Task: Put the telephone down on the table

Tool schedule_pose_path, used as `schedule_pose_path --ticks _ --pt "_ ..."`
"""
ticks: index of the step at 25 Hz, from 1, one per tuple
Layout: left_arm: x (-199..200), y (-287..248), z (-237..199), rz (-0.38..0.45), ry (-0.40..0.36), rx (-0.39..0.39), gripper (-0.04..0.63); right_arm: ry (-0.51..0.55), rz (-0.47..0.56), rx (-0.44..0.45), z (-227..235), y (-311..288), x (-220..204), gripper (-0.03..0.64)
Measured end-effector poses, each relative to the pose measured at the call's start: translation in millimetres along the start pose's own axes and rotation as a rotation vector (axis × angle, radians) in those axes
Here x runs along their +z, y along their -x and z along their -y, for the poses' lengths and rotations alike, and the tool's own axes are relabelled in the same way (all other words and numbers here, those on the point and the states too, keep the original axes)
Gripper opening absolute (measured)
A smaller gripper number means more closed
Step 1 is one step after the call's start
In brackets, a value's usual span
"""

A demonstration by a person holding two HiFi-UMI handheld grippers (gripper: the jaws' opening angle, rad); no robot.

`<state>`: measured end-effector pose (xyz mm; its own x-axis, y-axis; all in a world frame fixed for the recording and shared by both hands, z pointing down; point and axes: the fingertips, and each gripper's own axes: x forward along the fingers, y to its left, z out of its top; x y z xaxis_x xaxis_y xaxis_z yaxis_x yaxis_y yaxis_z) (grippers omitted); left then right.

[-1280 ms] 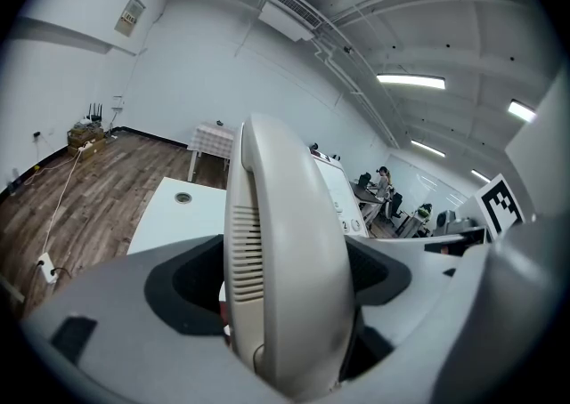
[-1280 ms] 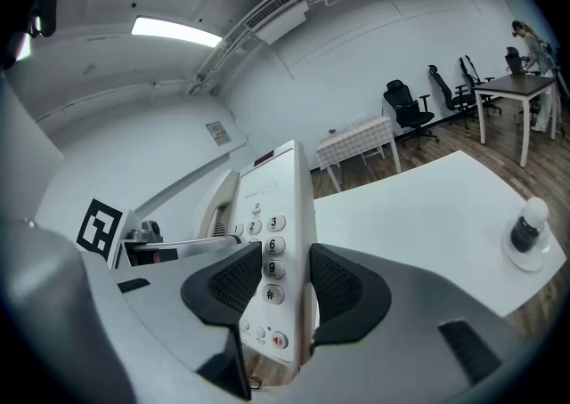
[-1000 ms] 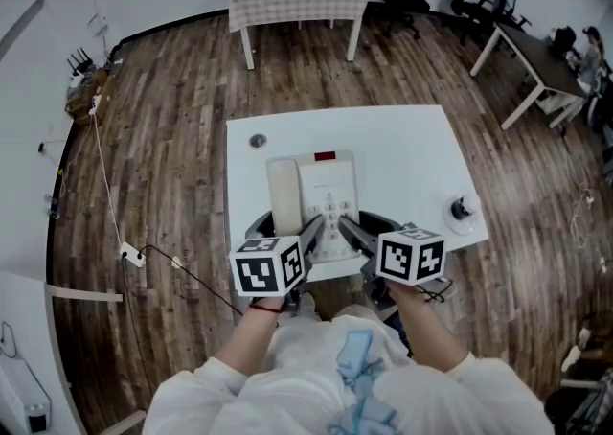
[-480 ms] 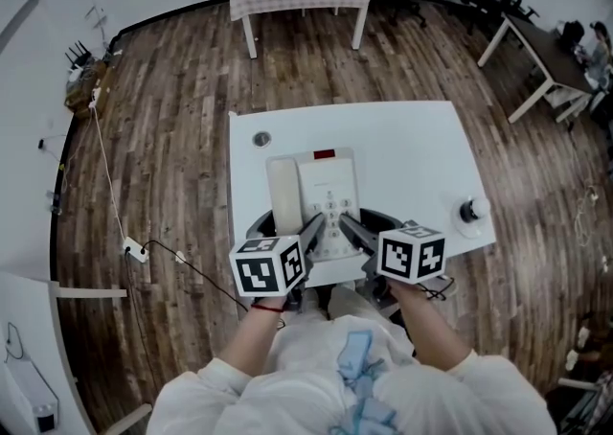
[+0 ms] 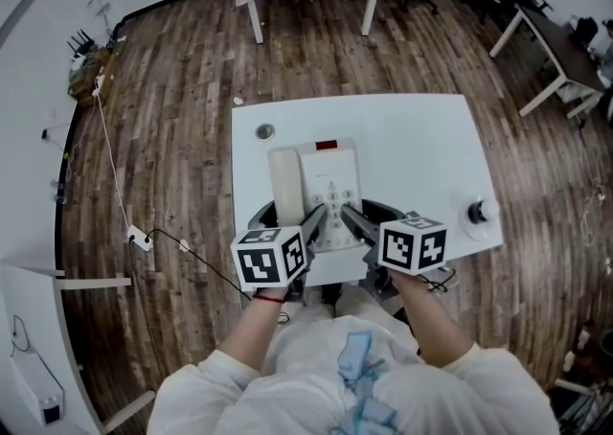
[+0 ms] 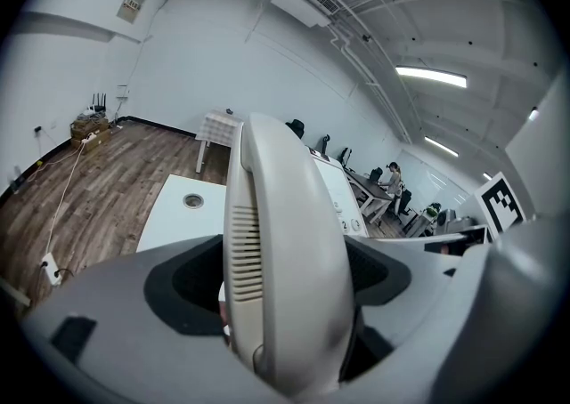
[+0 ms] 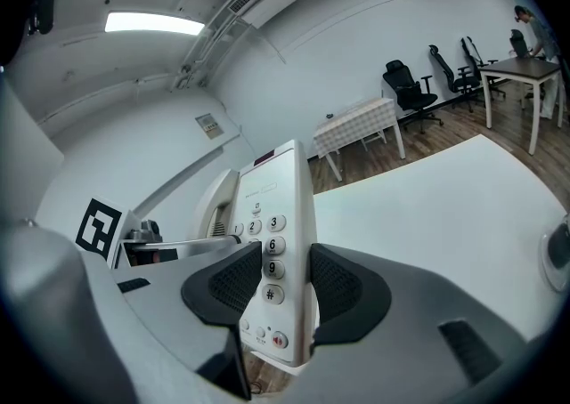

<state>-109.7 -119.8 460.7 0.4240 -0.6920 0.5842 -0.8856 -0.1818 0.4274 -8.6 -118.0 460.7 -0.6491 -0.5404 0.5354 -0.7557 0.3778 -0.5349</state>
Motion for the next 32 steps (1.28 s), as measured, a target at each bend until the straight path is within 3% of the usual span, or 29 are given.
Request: schedule_pose_path --ticks 32 --pt "6.4 -158.1 -86.7 -0.099 0.036 0.024 0.390 -0.081 -0.095 -0.034 107.7 -143.7 14.4 0.190"
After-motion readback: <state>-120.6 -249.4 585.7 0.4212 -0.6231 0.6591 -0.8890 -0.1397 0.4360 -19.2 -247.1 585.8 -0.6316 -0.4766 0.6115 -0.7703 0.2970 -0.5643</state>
